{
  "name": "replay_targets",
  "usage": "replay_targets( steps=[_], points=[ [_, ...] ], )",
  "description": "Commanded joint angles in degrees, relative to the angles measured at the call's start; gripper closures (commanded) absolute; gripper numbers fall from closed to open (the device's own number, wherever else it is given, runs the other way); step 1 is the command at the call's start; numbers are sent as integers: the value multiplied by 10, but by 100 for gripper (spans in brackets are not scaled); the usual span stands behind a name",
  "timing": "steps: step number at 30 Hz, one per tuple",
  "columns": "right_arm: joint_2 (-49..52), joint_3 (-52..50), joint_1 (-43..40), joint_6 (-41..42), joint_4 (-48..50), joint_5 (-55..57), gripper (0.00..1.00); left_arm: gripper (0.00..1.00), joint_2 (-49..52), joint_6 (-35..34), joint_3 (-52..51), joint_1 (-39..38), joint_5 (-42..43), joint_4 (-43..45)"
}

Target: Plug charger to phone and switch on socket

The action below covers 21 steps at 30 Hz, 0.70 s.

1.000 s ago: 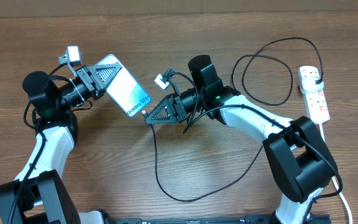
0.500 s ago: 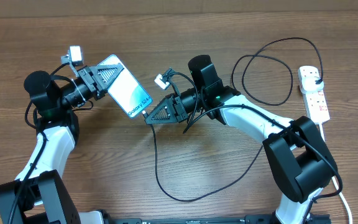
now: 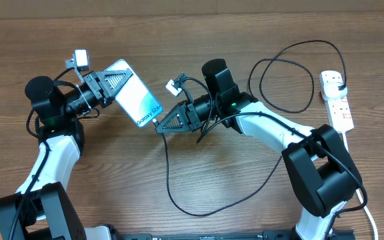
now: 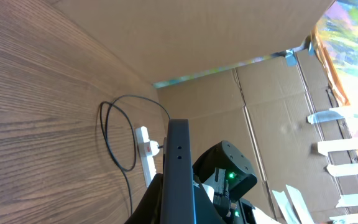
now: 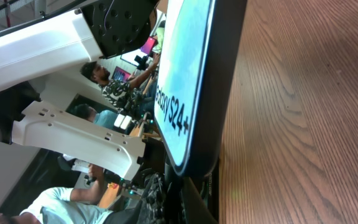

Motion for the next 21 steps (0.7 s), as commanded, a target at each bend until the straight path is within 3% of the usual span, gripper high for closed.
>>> replay_targets(
  steps=[1, 21],
  points=[
    [-16, 5, -1, 0, 2, -5, 96, 96, -3, 3, 11, -5, 22, 6],
    [-16, 5, -1, 11, 3, -4, 96, 96, -3, 11, 11, -8, 21, 6]
  ],
)
